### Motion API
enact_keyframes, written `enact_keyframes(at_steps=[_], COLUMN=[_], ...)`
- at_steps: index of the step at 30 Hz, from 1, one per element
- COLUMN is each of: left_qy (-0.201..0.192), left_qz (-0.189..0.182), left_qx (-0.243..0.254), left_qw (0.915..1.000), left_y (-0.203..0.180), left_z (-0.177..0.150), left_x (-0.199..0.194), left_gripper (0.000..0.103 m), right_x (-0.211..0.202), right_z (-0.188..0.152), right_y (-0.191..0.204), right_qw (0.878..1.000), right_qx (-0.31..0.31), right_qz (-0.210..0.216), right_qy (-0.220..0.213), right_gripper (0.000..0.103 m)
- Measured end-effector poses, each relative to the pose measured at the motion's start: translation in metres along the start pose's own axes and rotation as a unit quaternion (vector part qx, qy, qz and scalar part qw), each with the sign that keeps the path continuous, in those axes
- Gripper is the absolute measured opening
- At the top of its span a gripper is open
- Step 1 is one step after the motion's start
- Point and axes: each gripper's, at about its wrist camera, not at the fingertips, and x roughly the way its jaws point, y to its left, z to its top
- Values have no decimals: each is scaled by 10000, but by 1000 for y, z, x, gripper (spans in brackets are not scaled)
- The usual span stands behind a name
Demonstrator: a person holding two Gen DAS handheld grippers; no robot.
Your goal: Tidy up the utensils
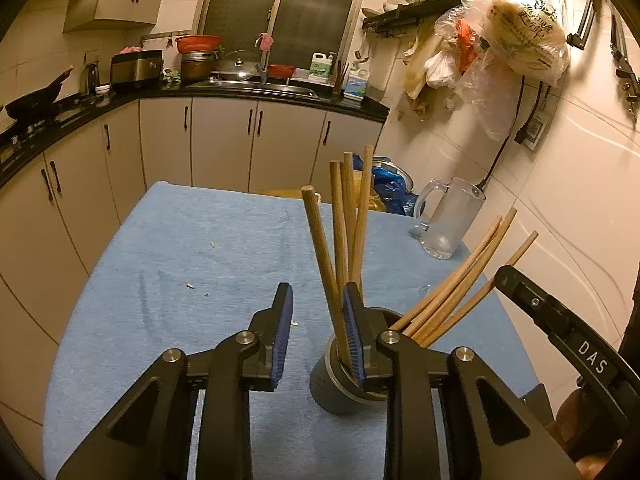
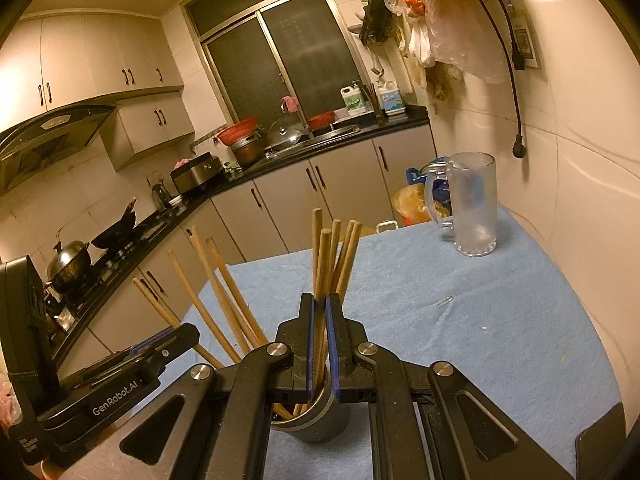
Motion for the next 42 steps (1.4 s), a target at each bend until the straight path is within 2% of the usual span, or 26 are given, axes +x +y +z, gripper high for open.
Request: enact_keyframes(at_steps=[6,10,14,15,18,21,22,25,27,29,32,38,42], left_qy=[48,92,110,115,122,101,73,8,-65,-150,-312,-606,-665], left_qz=[109,181,231,234,300,418,483,683,823,1018,1271,1804,2136], left_qx=[-18,-17,-29,-32,-56,-88,-94,-81,-92,-110,-122,105,335], left_qw=[9999,9998,9997,9997,9995,9990,9988,9976,9965,9946,9913,9817,9741], left_y=[2,4,5,6,8,11,11,12,13,16,19,16,11], left_z=[0,1,2,1,2,2,2,2,2,2,0,-3,-9], left_x=[3,5,7,7,9,9,9,7,4,0,-10,-36,-58], left_gripper=[33,38,44,45,50,60,63,69,73,82,87,95,99], right_x=[-1,-1,-3,-3,-4,-3,-4,-6,-9,-13,-19,-32,-44], right_z=[2,5,7,7,7,8,8,9,9,11,13,15,13], right_y=[-1,-3,-4,-4,-3,-3,-3,-2,-2,-2,-5,-9,-3], right_qw=[10000,10000,9999,9999,9999,9998,9998,9995,9992,9987,9977,9945,9913], right_qx=[-5,20,27,26,6,19,21,6,-8,-7,28,63,-83], right_qz=[-63,-79,-131,-135,-146,-159,-178,-269,-340,-436,-598,-993,-1277], right_qy=[-23,-2,-55,-70,-66,-72,-86,-172,-226,-268,-326,-325,-315], right_gripper=[11,20,36,37,39,49,51,66,70,78,87,99,103])
